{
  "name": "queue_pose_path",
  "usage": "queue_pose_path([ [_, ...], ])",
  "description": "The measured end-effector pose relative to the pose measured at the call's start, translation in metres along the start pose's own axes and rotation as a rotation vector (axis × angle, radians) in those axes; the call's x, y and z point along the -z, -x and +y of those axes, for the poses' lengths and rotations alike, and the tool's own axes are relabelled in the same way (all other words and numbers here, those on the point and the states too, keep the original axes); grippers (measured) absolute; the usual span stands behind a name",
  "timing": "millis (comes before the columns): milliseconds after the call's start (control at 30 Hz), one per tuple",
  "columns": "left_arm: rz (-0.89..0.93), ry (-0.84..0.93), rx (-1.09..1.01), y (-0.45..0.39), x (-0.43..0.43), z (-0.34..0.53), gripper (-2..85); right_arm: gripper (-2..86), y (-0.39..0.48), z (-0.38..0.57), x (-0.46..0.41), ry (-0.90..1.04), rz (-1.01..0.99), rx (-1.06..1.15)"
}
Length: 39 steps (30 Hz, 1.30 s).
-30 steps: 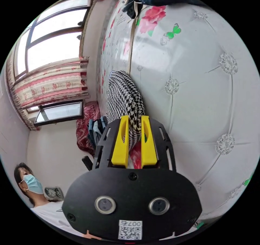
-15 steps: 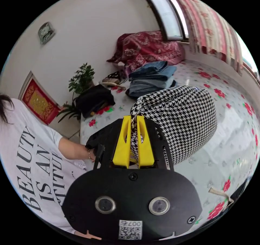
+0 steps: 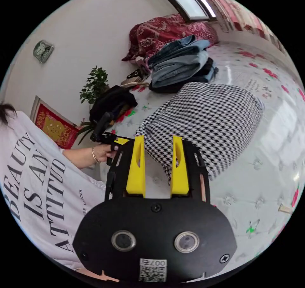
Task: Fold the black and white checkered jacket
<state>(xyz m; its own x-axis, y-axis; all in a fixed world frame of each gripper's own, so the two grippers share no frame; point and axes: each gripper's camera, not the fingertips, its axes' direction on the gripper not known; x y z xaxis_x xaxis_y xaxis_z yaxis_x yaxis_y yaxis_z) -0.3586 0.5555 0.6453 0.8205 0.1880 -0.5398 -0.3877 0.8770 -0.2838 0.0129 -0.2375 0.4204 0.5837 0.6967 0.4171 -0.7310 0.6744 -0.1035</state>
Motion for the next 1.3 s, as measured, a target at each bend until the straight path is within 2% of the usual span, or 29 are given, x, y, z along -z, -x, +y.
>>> queue_pose_path([
  [100, -0.023, 0.036, -0.035, -0.014, -0.023, -0.023, 10.4, 8.8, -0.001, 0.041, -0.011, 0.092, 0.135, -0.028],
  [200, -0.178, 0.104, -0.166, -0.054, -0.054, -0.064, 8.0, 7.8, 0.002, 0.057, -0.029, 0.017, 0.289, -0.005],
  [267, -0.175, 0.091, -0.180, -0.065, -0.067, -0.088, 7.5, 7.4, -0.006, 0.045, -0.042, 0.011, 0.420, 0.025],
  [400, -0.189, 0.046, -0.242, -0.085, -0.102, -0.175, 7.4, 8.0, -0.079, -0.012, -0.054, -0.054, 0.597, 0.003],
  [500, -0.225, 0.021, -0.268, -0.105, -0.136, -0.281, 7.9, 8.6, -0.163, -0.074, -0.057, -0.113, 0.764, -0.036],
  [567, -0.311, 0.034, -0.244, -0.118, -0.149, -0.348, 8.7, 8.8, -0.214, -0.114, -0.046, -0.108, 0.762, -0.108],
  [633, -0.362, 0.011, -0.250, -0.127, -0.149, -0.365, 9.2, 9.1, -0.259, -0.154, -0.014, -0.073, 0.630, -0.232],
  [700, -0.364, -0.024, -0.252, -0.132, -0.143, -0.354, 9.8, 9.6, -0.262, -0.157, 0.011, -0.120, 0.580, -0.226],
  [767, -0.385, -0.033, -0.275, -0.136, -0.139, -0.303, 9.6, 10.1, -0.247, -0.130, 0.034, -0.207, 0.582, -0.186],
  [900, -0.442, 0.032, -0.332, -0.149, -0.132, -0.192, 9.3, 11.3, -0.239, 0.010, 0.084, -0.242, 0.601, -0.374],
  [967, -0.510, 0.139, -0.338, -0.161, -0.123, -0.126, 8.9, 11.4, -0.247, 0.088, 0.115, -0.197, 0.706, -0.535],
  [1033, -0.557, 0.195, -0.340, -0.172, -0.115, -0.087, 8.5, 11.1, -0.252, 0.184, 0.170, -0.094, 0.949, -0.733],
  [1067, -0.573, 0.240, -0.339, -0.179, -0.112, -0.068, 8.2, 11.0, -0.252, 0.203, 0.185, -0.069, 1.004, -0.758],
  [1133, -0.587, 0.321, -0.337, -0.189, -0.118, -0.049, 7.6, 10.5, -0.257, 0.265, 0.242, 0.063, 1.240, -0.853],
  [1233, -0.646, 0.329, -0.395, -0.211, -0.128, -0.036, 6.0, 9.5, -0.282, 0.322, 0.302, 0.242, 1.383, -0.984],
  [1300, -0.686, 0.329, -0.421, -0.221, -0.133, -0.036, 5.2, 7.8, -0.303, 0.351, 0.326, 0.324, 1.351, -1.068],
])
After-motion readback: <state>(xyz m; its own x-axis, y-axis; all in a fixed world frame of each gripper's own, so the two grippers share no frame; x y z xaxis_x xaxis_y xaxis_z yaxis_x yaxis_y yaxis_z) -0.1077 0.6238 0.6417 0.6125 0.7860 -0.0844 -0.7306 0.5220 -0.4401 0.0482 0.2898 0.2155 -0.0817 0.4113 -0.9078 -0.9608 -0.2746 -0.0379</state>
